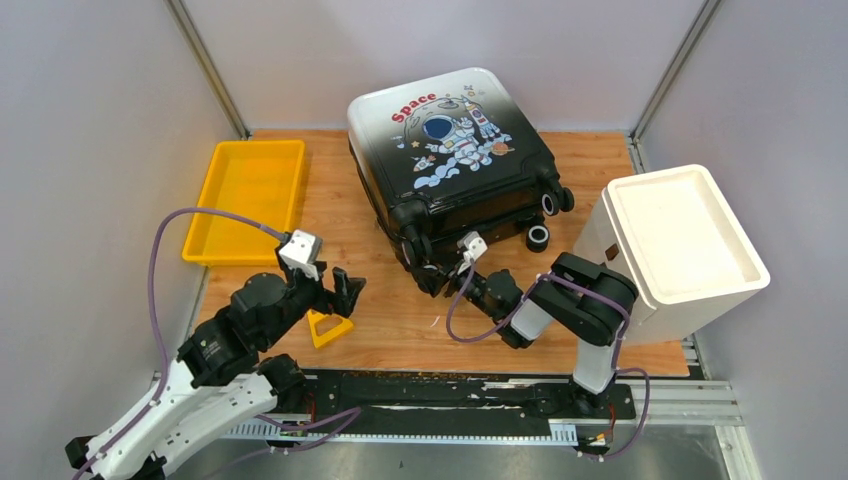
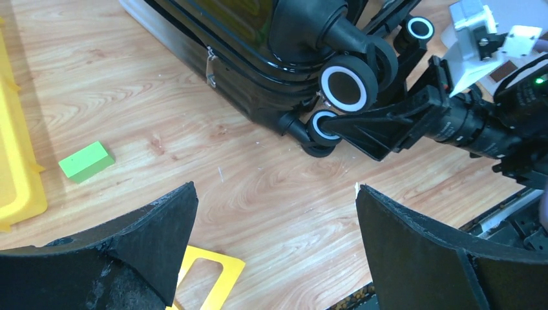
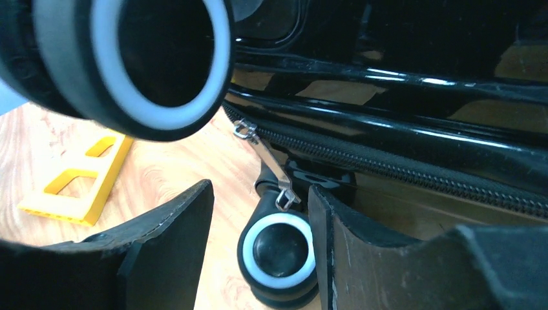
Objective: Open, take out, and arrange the luggage
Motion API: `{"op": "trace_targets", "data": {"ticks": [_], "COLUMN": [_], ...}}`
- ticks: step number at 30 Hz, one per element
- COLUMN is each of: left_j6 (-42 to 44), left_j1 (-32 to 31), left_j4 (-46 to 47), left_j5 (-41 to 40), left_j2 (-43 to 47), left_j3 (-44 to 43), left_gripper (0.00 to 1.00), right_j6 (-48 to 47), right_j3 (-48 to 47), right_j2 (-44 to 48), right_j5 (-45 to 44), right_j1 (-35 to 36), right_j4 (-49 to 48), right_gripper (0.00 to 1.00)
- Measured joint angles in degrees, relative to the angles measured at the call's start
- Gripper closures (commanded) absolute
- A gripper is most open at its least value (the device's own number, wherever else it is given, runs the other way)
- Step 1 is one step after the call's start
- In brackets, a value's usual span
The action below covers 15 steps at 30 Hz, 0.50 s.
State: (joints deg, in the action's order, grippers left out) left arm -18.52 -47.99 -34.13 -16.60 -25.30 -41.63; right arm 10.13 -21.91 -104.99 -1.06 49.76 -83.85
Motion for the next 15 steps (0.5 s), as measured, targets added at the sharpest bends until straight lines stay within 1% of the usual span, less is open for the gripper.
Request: {"op": "trace_targets", "data": {"ticks": [7, 15], "left_j6": [0.4, 0.7], "left_j1": [0.0, 0.0], "left_j4": [-1.4, -1.4], "left_j5": [-1.6, -2.8], "left_j2": [5.6, 7.5], "left_j3": [0.0, 0.0], "left_gripper": [0.00, 0.00], "right_j6": [0.3, 1.4], "right_j3": [-3.0, -5.6], "right_j2": [-3.9, -7.5], "right_j5": [-1.8, -4.3], "right_j1": [0.5, 2.0], "right_j4": [-0.5, -0.4], "right_gripper": [0.45, 0.53]}}
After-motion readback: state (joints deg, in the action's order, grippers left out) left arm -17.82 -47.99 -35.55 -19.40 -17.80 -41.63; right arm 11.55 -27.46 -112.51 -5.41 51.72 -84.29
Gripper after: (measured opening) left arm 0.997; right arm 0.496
